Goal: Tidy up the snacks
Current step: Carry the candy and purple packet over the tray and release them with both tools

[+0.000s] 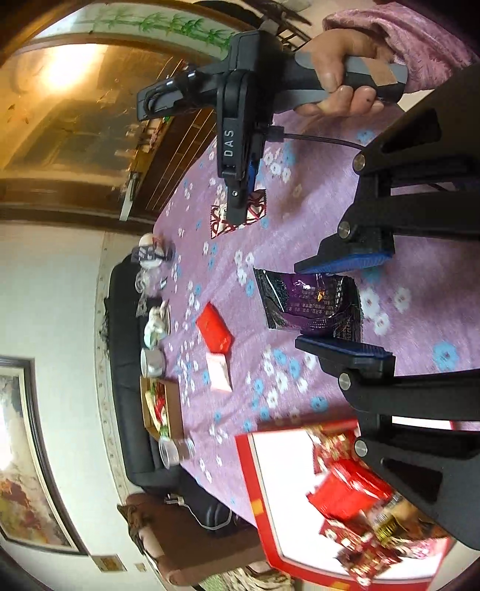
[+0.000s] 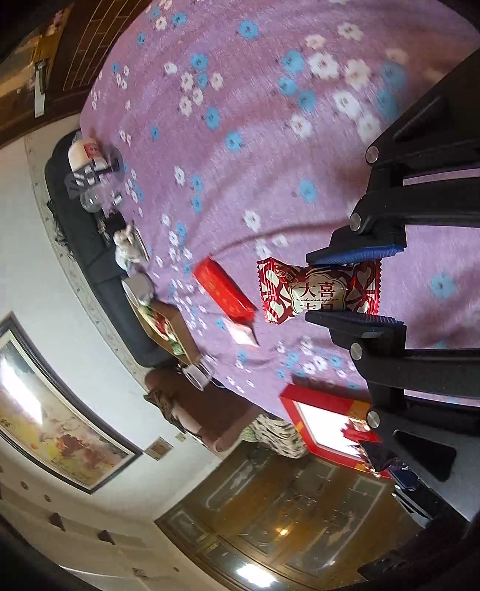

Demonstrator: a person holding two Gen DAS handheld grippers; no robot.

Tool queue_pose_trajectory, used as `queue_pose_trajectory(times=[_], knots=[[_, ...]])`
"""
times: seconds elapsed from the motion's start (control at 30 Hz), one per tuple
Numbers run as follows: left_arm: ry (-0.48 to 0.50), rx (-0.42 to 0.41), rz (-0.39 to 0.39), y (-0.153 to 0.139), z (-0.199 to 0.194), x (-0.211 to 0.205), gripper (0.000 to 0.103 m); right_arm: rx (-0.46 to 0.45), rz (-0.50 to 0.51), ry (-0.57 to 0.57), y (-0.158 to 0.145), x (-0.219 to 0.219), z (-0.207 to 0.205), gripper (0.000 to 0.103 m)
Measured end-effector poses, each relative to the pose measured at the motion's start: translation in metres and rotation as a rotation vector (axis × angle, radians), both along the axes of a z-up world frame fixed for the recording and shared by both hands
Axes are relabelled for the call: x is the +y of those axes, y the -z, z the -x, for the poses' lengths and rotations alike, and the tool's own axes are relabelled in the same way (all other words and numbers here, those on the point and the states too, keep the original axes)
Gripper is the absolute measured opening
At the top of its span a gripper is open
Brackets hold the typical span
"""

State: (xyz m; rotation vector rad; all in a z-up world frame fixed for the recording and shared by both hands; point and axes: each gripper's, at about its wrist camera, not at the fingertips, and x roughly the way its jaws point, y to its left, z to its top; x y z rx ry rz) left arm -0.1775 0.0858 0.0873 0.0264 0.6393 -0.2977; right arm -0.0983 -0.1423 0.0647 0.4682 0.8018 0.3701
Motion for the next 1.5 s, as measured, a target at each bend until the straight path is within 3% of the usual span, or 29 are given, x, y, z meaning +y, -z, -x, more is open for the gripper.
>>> queue_pose_trajectory(times=[0.57,1.5], knots=[[-0.200,0.003,0.025,0.016,0.011,0.079,0.030,0.008,0.046,-0.185,0.005,0.097,0.016,0.024],[-0.359,0.035,0.061,0.030,0.007,0.157,0.030,0.000,0.075,-0.421,0.008,0.217,0.034,0.026]])
